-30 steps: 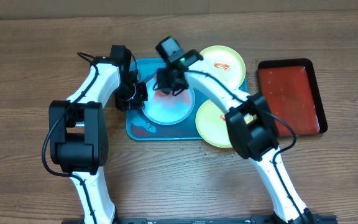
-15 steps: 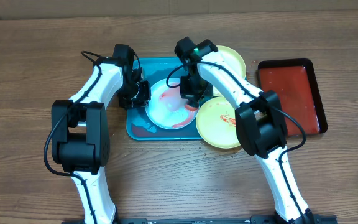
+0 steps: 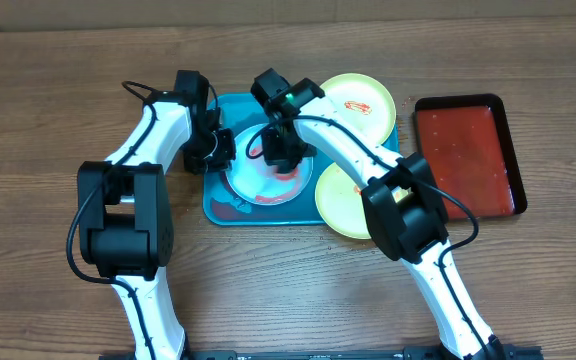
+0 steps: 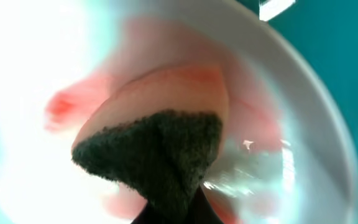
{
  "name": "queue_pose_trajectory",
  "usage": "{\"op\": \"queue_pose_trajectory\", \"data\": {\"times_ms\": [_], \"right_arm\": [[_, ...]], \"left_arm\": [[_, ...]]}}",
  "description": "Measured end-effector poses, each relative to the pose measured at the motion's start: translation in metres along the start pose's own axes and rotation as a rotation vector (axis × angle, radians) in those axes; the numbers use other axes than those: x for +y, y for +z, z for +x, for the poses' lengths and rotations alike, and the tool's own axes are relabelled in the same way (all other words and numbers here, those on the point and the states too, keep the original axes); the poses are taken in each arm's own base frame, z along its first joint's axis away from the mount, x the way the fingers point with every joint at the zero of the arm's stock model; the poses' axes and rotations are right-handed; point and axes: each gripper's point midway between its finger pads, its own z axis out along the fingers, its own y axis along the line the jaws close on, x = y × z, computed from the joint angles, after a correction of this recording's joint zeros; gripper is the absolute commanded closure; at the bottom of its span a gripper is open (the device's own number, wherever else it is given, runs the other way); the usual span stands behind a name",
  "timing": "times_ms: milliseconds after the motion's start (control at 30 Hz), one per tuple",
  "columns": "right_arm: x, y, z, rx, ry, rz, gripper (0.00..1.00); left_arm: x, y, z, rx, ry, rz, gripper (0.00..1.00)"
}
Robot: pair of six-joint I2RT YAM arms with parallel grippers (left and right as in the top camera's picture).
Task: Clean dirty plates on tray and stack at the side
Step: 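Scrub the white plate with the sponge while left gripper holds it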
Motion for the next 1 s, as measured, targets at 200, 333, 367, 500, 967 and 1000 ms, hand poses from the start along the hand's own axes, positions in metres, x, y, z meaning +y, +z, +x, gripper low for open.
{"op": "queue_pose_trajectory", "data": {"times_ms": [200,333,367,500,967,1000], "right_arm": [[0.020,0.004,-0.018,-0.061,-0.048,-0.099,0.96],[0.027,0.005,-0.018,-0.059,-0.061,-0.138,0.96],[0.028,0.005,-0.017,-0.054,-0.063,-0.144,0.96],[0.026,0.006,-0.005,0.000,-0.078,-0.141,0.96],[-0.031,-0.012,-0.007,0.020,-0.301,0.204,0.96],[-0.035,-0.013,-0.014,-0.002,-0.338,0.228,0.96]], "left_arm": [[0.001,0.000,-0.003,-0.013,0.002,-0.010,0.96],[0.002,0.000,-0.003,-0.013,0.002,-0.012,0.96],[0.002,0.000,-0.003,-0.013,0.002,-0.012,0.96],[0.001,0.000,-0.002,-0.010,0.002,-0.009,0.96],[-0.006,0.001,-0.002,-0.010,0.012,0.019,0.96],[-0.006,0.001,-0.002,-0.010,0.012,0.019,0.96]]}}
